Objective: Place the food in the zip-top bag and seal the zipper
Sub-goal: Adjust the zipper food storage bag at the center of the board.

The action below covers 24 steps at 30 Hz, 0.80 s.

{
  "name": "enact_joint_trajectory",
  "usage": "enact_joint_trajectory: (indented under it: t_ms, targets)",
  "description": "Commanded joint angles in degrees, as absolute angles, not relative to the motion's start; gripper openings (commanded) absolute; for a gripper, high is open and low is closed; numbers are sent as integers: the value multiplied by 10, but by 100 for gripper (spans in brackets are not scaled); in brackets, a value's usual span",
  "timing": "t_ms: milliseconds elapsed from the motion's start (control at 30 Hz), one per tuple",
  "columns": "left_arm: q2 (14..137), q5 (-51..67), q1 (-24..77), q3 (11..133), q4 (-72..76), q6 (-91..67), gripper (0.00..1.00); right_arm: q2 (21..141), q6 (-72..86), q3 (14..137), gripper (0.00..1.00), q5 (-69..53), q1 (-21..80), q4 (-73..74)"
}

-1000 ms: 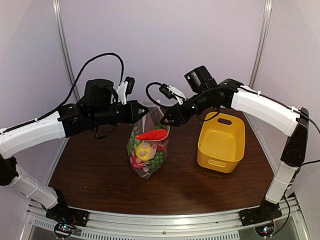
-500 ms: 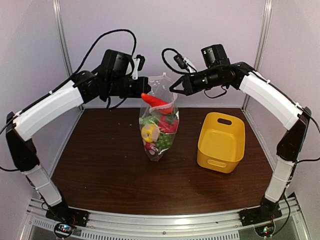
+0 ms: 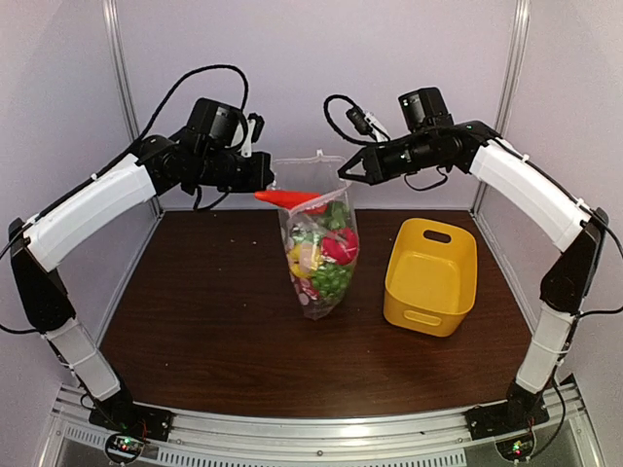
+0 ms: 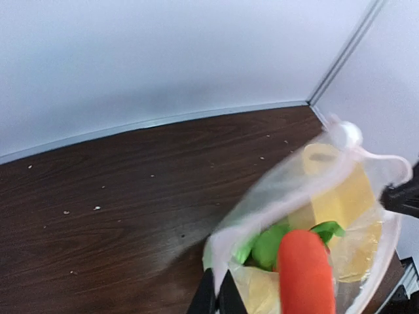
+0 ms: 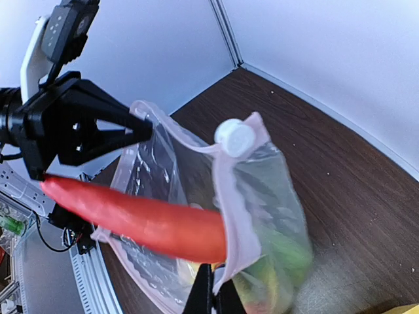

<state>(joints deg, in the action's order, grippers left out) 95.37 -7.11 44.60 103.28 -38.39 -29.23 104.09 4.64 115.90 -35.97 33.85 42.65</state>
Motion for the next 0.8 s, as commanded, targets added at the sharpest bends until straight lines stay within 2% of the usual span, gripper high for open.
enact_joint_trajectory:
  t_ms: [0,133,167,200,367,433,567,767]
  targets:
    - [911,-14,454,995,-337,-327,0,1008,17,1131,0,-342,330,429]
    - [894,79,487,947,-269,-340,0,997,8,1108,17,-411,332,433]
    - [889,87,488,931,-255,-345,0,990,-2,1095,31,-415,333,427]
    - [887,80,488,922,-252,-346,0,984,-23,1096,39,-422,333,429]
    - [857,56,488,872,-216,-352,0,948,-129,1117,56,-425,348,479]
    - [854,51,488,865,-213,-352,0,928,-183,1102,58,-428,371,496]
    - [857,57,487,862,-210,-354,0,888,-271,1030,54,-386,418,499]
    - [847,71,488,848,-195,-353,0,889,-236,969,52,-273,428,445]
